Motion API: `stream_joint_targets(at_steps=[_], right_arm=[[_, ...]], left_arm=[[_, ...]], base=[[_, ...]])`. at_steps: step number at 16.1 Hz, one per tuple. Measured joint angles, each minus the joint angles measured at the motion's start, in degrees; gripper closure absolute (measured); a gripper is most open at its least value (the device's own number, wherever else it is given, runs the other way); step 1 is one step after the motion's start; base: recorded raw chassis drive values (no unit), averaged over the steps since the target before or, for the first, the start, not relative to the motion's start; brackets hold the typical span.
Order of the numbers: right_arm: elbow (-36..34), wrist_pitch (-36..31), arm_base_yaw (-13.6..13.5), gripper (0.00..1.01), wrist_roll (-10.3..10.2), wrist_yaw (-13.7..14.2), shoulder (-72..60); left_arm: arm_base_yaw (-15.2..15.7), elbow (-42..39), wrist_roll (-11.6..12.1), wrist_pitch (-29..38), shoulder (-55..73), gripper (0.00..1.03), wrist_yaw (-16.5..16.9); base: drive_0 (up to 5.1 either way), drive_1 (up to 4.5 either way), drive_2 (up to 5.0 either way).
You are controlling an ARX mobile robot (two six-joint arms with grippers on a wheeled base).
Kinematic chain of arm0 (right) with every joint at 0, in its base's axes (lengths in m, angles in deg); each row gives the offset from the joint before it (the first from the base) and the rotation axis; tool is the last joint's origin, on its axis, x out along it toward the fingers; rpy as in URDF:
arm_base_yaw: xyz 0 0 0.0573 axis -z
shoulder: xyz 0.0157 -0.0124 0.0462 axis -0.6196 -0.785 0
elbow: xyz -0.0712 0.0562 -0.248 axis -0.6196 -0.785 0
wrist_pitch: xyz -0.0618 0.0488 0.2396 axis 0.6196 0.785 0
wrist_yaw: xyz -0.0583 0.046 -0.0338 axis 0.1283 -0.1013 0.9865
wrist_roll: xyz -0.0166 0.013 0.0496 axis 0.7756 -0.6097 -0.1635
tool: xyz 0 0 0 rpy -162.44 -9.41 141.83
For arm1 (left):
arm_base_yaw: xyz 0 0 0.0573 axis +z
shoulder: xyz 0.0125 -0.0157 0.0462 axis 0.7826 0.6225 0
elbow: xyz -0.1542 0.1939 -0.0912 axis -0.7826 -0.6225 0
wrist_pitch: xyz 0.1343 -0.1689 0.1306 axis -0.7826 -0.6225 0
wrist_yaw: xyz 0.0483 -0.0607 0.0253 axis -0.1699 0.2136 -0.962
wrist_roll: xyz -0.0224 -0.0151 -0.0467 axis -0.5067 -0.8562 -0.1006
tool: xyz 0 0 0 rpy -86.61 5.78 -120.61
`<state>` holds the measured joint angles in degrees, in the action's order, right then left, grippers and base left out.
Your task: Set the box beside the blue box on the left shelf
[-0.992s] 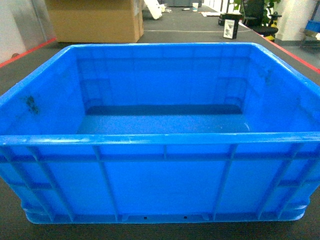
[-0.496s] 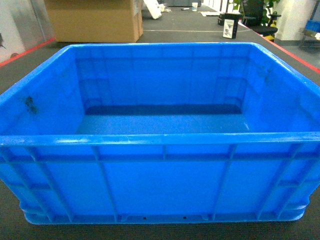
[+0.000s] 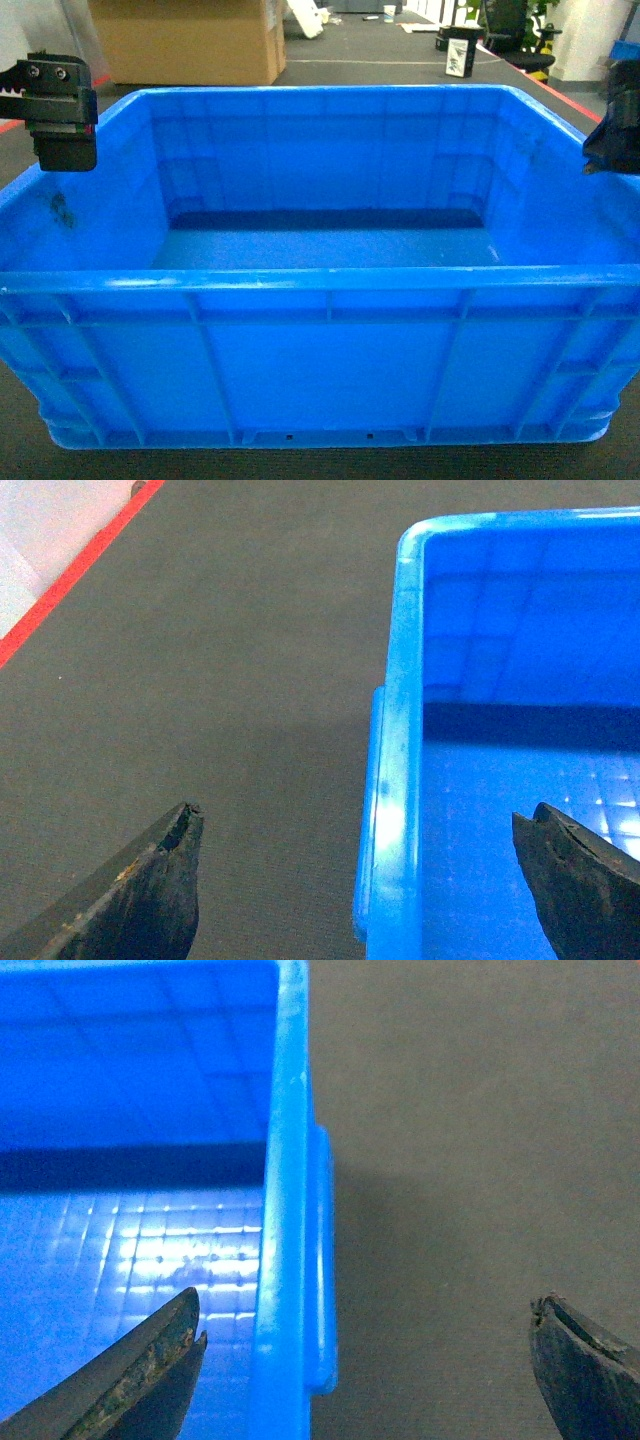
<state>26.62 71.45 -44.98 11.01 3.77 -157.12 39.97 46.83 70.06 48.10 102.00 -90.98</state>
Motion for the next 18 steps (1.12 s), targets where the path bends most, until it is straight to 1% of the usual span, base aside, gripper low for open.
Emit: stream_joint_targets(at_steps=[1, 3, 5, 8, 11, 12, 13, 14, 15, 18], right_arm=[[0.0, -0.3, -0.5, 0.03, -0.3, 0.0, -0.7], [-0.3, -1.3, -2.0, 0.03, -1.5, -1.1, -1.7], [-1.4, -1.0, -3.1, 0.03, -2.0, -0.3, -2.9], [-1.7, -1.3, -3.4, 0.03, -2.2, 0.8, -3.7], [-2.0, -1.7, -3.5, 0.03, -2.4, 1.5, -4.2], [-2.0, -1.7, -3.5, 0.09, -2.4, 1.7, -4.3], [-2.0, -1.6, -3.5, 0.26, -2.4, 1.9, -4.3], [-2.0, -1.6, -3.5, 0.33, -2.3, 1.9, -4.3], [-2.0, -1.5, -3.4, 0.46, -2.2, 1.9, -4.3], [-2.1, -2.1, -3.3, 0.75, -1.9, 1.8, -4.3]], left_arm=[[0.0, 0.0, 0.0, 0.1, 0.4, 0.05, 0.1], [0.7, -0.7, -0.5, 0.3, 1.6, 0.05, 0.5], [1.6, -2.4, -1.7, -0.3, 3.2, 0.05, 2.5], [1.9, -2.9, -2.7, -0.4, 4.0, 0.05, 3.7], [1.9, -3.0, -2.7, 0.3, 4.6, 0.05, 3.8], [1.9, -3.0, -2.7, 0.2, 4.7, 0.05, 3.8], [1.9, -2.9, -2.7, -0.5, 4.7, 0.21, 3.8], [1.9, -2.8, -2.7, -1.1, 4.7, 0.3, 3.8], [1.9, -2.5, -2.7, -1.5, 4.8, 0.41, 3.8], [1.8, -2.4, -2.7, -2.0, 4.8, 0.7, 4.7]], base=[[0.0, 0.0, 0.0], [0.0, 0.0, 0.0], [0.0, 0.0, 0.0], [0.0, 0.0, 0.0], [0.0, 0.0, 0.0], [0.0, 0.0, 0.0], [0.0, 0.0, 0.0], [0.0, 0.0, 0.0], [0.0, 0.0, 0.0], [0.0, 0.0, 0.0]])
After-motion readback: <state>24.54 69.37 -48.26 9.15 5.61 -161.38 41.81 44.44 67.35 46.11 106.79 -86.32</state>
